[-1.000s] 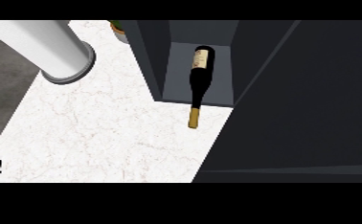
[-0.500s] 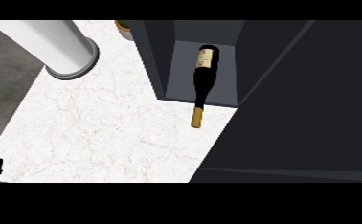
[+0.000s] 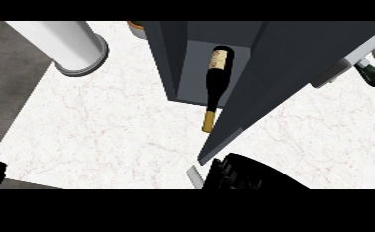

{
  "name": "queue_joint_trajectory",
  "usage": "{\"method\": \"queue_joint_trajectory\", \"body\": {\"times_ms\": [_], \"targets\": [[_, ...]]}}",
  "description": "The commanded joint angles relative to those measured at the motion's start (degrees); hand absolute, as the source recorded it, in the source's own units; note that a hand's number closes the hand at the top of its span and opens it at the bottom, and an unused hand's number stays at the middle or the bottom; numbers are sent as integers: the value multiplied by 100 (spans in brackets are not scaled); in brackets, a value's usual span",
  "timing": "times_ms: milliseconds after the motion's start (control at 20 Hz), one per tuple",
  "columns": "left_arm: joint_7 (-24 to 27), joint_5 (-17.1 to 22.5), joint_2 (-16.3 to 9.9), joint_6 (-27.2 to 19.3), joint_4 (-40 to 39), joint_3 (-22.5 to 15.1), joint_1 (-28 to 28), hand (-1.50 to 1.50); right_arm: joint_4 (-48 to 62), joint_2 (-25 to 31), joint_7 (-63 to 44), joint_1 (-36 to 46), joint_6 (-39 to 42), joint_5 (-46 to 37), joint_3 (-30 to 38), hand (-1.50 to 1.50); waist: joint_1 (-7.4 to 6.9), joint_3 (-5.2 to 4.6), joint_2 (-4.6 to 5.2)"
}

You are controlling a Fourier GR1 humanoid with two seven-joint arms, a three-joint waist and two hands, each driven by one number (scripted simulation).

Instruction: Pick up the wine, place it into the cabinet and close the cabinet

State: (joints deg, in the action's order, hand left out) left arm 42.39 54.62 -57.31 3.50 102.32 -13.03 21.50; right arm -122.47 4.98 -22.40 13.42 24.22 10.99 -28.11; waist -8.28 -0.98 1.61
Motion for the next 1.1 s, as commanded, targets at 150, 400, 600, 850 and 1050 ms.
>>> {"method": "queue_joint_trajectory", "body": {"times_ms": [150,400,600,850,1050], "targets": [[-69,-36,-6,93,145,-80,-162,150,1331,-485,-171,1548,-1209,-544,248,150,-306,15,57],[-158,21,9,114,102,-66,-343,150,2445,-493,-100,2801,-1678,-900,510,150,-429,23,134],[-214,12,-10,151,87,-68,-458,150,3312,-496,-131,3764,-2149,-1020,775,150,-484,30,133],[-227,-31,126,122,58,-160,-625,150,4331,-496,-95,4609,-2342,-1007,1119,150,-491,30,226],[-241,-78,127,159,22,-172,-708,150,4986,-495,-26,4976,-2419,-809,1356,150,-518,44,251]]}}
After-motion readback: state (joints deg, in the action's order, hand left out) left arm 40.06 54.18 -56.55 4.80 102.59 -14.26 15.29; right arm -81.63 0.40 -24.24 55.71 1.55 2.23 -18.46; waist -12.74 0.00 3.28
